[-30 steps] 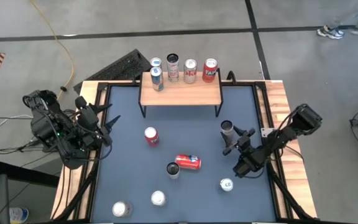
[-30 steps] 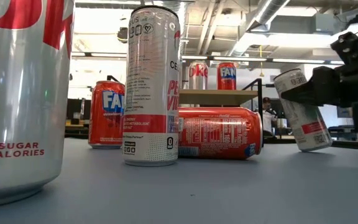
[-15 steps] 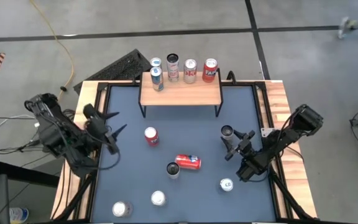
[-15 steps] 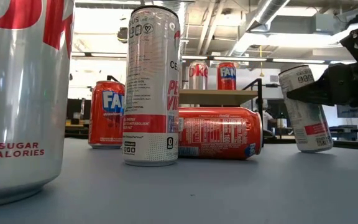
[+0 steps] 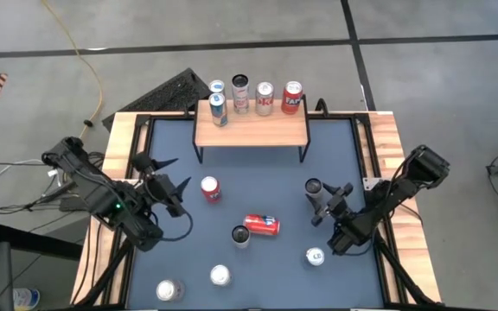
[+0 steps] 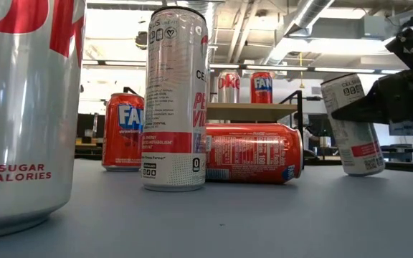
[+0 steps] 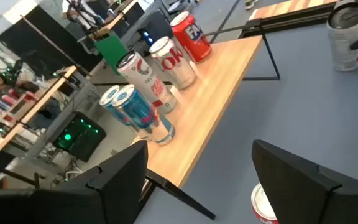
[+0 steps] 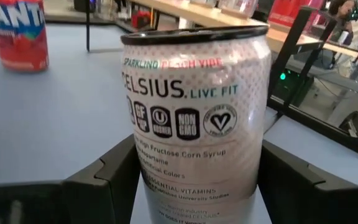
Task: Place canned beverage on shelf
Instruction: Move the right pink soda can to the center of the table
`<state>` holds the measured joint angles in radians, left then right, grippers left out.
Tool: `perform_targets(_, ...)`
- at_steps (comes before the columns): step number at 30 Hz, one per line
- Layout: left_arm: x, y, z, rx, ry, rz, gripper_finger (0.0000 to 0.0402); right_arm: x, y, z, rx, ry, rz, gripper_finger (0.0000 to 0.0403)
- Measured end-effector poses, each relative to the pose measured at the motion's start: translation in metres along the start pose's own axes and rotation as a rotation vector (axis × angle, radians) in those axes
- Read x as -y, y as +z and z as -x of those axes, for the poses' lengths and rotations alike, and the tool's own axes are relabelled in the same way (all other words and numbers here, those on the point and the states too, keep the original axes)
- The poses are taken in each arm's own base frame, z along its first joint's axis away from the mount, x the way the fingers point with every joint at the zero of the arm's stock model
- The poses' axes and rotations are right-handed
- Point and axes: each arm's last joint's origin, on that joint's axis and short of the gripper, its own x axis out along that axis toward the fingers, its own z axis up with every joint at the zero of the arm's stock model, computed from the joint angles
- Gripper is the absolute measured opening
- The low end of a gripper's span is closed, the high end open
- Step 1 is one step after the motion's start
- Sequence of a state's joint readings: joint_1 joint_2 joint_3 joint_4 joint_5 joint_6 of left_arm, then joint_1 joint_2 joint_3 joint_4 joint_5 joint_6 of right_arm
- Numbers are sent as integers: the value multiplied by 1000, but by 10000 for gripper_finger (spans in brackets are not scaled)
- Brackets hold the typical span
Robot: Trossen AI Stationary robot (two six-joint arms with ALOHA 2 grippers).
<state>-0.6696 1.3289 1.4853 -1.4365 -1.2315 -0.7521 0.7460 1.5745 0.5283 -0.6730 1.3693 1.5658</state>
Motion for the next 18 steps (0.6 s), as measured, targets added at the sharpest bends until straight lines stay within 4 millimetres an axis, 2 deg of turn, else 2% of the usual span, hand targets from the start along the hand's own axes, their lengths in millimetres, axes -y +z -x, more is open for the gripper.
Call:
perform_targets(8,-1,0,-1,6,13,2,279,-7,21,6,-116,-29,95,272)
perform_targets(18,3,4,-1,5,-20,14,279,14,44,28,-216,-38,6,272)
